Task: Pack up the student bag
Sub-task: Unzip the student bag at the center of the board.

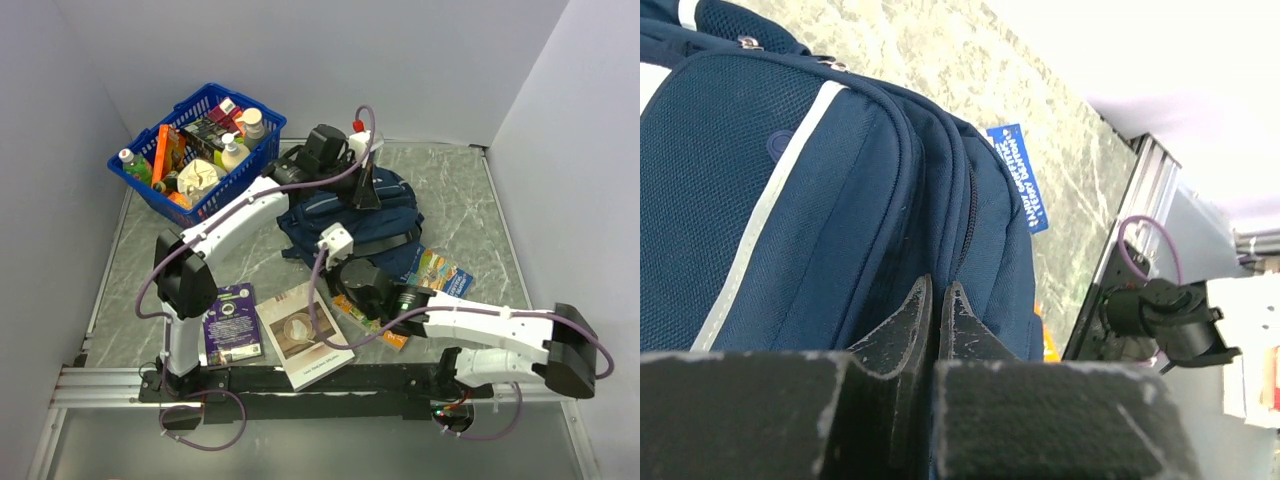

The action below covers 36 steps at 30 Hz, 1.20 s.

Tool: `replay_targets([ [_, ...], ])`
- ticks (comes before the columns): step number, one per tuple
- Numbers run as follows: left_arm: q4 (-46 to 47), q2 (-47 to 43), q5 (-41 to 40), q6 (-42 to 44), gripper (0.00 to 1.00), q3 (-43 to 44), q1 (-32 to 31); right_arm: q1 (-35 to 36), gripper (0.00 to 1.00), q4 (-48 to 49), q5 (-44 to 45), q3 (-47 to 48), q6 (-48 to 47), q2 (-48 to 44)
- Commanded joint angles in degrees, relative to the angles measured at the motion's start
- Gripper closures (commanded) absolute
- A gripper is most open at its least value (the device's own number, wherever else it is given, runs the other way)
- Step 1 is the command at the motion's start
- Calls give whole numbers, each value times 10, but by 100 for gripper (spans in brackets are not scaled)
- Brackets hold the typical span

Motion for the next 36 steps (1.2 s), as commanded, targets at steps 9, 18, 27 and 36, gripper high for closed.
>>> replay_targets([
  [9,123,-27,-70,-77,99,57,-13,31,100,85,-109,62,-17,129],
  [18,157,-22,-13,-110,99,71,32,29,100,140,-200,81,-37,181],
  [27,173,-24,17,-119,99,57,40,23,68,193,-202,76,-25,216],
  [36,137,-36,34,-42,99,64,73,20,21,96,-157,-19,62,-14],
])
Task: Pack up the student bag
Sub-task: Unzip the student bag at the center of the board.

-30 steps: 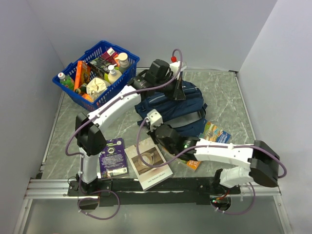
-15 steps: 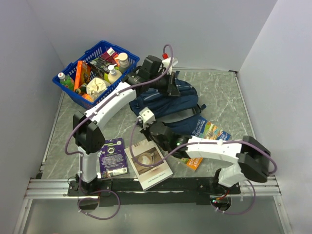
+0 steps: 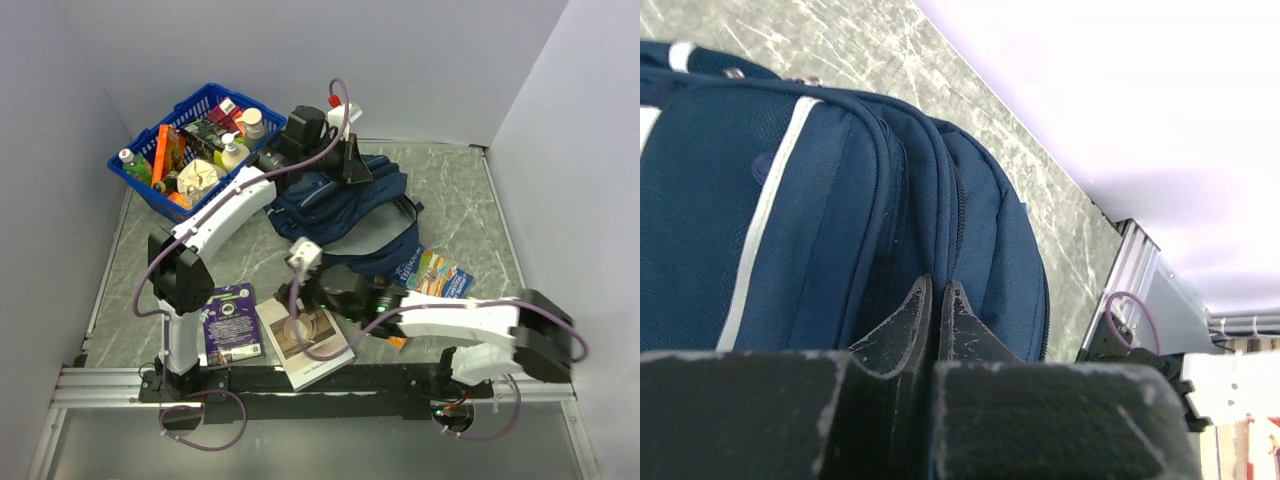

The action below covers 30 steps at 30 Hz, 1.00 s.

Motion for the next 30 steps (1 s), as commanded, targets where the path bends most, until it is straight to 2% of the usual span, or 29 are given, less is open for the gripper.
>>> replay_targets([
  [1,79,-47,39,40,99,31,24,-7,21,-42,-10,-59,82,-159],
  [4,67,-68,47,78,99,-7,37,-8,23,-117,-10,-108,155,-266],
  [5,67,-72,49,85,99,-30,40,-9,24,-145,-6,-117,205,-287],
  [6,68,-77,51,93,99,-43,45,-9,24,-203,-6,-128,229,-326],
  [9,76,-84,58,102,99,-70,51,-9,24,-265,-43,-187,317,-396],
  [11,79,-82,60,114,99,-72,52,-11,24,-277,-63,-240,375,-459],
  [15,80,-87,68,138,99,-95,55,-9,24,-263,-97,-313,434,-540],
  [19,81,-111,55,170,99,-152,57,-9,26,-261,-111,-345,470,-547],
  [24,103,-132,49,175,99,-205,60,-10,30,-232,-145,-359,482,-510],
  [30,100,-138,49,181,99,-206,60,-52,40,-201,-223,-351,471,-442],
])
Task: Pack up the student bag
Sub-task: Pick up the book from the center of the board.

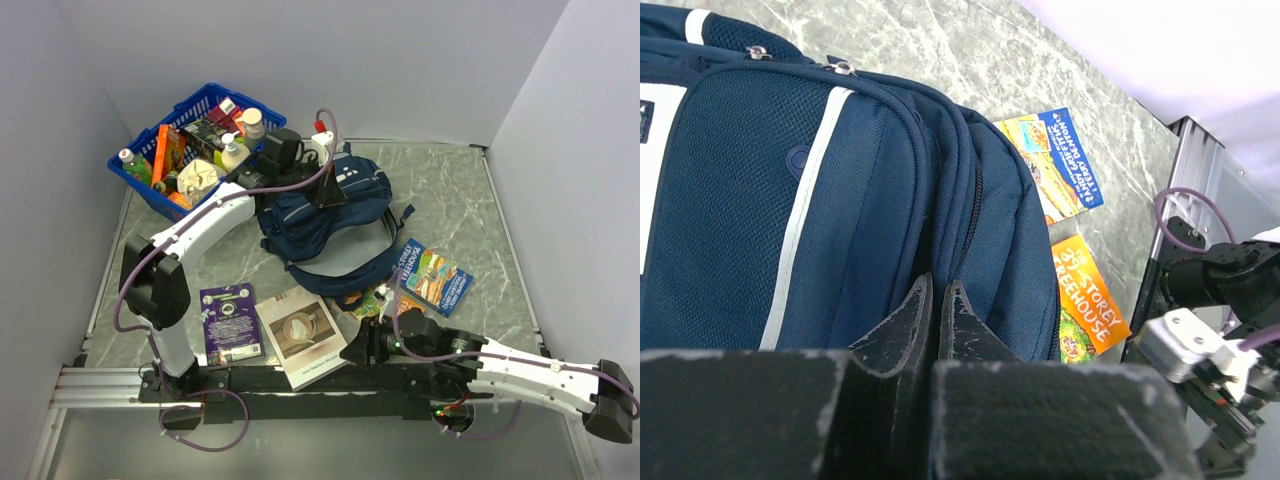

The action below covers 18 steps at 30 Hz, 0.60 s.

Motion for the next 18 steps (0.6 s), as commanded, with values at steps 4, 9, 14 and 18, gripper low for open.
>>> replay_targets([
  [4,42,-43,-21,29,99,11,18,-73,45,35,-107,6,8,55],
  [9,38,-49,-16,30,99,10,18,-95,45,17,-109,21,-6,61],
  [14,42,-51,-18,28,99,14,18,-106,57,84,-142,20,-5,119],
  [18,45,-51,-17,27,99,15,19,-118,71,135,-176,17,-12,163],
])
